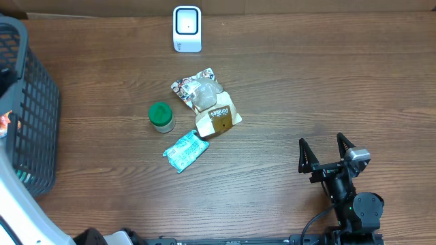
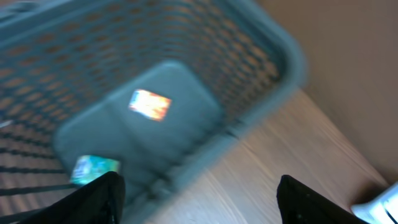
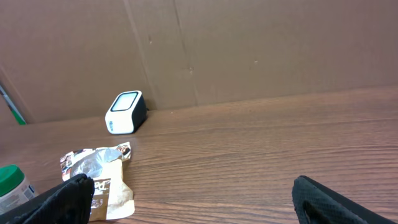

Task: Scan the item barcode
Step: 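Reach the left gripper into the basket and grasp the orange Kleenex pack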

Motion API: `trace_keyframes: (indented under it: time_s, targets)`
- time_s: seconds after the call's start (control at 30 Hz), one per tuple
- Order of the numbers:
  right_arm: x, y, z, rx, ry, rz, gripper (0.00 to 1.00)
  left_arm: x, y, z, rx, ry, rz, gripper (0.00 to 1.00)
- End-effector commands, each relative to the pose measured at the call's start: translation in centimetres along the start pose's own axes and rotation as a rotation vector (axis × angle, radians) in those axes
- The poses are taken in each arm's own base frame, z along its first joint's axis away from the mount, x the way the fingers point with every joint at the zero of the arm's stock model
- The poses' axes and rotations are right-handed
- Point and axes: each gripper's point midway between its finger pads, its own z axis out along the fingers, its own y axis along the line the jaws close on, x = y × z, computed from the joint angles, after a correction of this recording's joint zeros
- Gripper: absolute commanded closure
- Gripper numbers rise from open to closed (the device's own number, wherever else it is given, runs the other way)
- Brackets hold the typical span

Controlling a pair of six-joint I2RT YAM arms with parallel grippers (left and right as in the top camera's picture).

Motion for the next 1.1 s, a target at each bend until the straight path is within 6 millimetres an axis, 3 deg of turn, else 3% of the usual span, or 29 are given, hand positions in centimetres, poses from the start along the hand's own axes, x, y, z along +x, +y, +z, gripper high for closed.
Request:
trace_keyframes:
  time_s: [0.0, 0.17, 0.37, 0.8, 1.07]
  targets:
    - [0.2, -0.1, 0.0, 0.002, -0.005, -0.001, 0.00, -1.2, 3.1, 2.4, -0.088, 0.011, -0.070, 0.22]
    - [0.2, -0.1, 0.0, 0.002, -0.005, -0.001, 0.00, -0.8, 4.9, 7.1, -0.154, 0.086, -0.048, 0.22]
    - [0.2, -0.1, 0.0, 0.002, -0.005, -0.001, 0.00, 0.3, 5.5, 12.1, -0.183, 0.178, 0.054, 0.25]
    - [0.2, -0.1, 0.0, 0.002, -0.005, -0.001, 0.00, 1.1, 4.7, 19.4, -0.124, 0.235, 0.241, 0.26]
    - [0.2, -0.1, 0.0, 0.002, -0.005, -0.001, 0.00, 3.4, 5.5, 24.0, -0.138, 0.312, 0.266, 0.27]
